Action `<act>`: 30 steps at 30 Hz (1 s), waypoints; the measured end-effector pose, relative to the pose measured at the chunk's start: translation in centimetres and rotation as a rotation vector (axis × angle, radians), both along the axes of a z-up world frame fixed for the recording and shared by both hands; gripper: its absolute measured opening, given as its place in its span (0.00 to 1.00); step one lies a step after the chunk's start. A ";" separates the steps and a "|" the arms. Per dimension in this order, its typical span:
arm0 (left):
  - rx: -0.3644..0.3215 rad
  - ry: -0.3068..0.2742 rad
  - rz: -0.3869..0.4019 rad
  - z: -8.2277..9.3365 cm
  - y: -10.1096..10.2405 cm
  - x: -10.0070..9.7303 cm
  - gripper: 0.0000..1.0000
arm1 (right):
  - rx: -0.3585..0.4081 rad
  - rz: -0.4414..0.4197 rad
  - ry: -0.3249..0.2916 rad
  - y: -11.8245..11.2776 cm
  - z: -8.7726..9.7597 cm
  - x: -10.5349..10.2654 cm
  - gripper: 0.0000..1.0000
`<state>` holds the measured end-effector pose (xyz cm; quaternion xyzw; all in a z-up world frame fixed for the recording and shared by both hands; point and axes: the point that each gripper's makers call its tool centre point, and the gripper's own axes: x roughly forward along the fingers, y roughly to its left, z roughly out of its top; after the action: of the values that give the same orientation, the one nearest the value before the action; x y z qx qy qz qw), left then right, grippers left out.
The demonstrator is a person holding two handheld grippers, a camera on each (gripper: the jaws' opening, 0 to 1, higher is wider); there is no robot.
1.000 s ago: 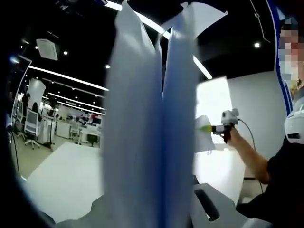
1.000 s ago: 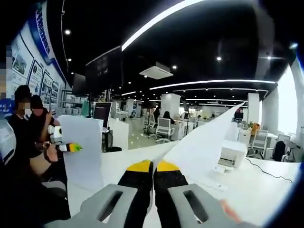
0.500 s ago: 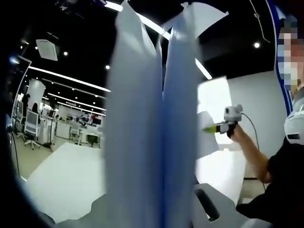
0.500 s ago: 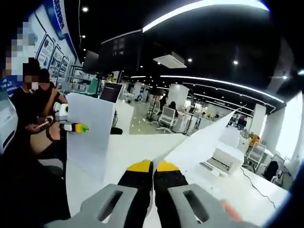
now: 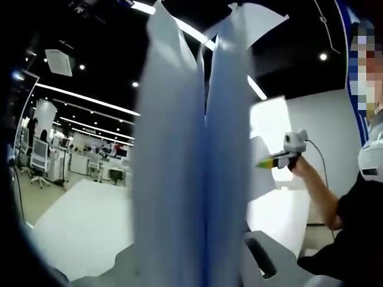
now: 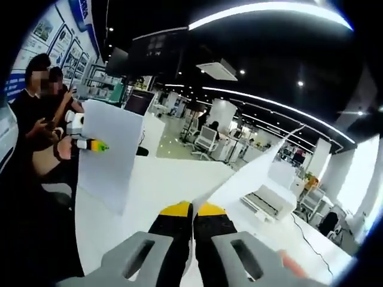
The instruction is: Organize the stack of printing papers by aligning and flattening the scattered papers on the table
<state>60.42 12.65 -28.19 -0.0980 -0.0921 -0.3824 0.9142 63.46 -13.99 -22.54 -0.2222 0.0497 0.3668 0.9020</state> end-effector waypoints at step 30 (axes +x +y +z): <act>0.004 -0.007 0.002 0.3 0.1 -0.1 0.06 | -0.231 0.035 0.010 0.8 -2.1 -1.4 0.00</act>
<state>60.36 12.73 -27.87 -0.0947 -0.0947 -0.3821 0.9144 62.03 -13.17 -24.62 -0.3237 0.0925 0.3753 0.8636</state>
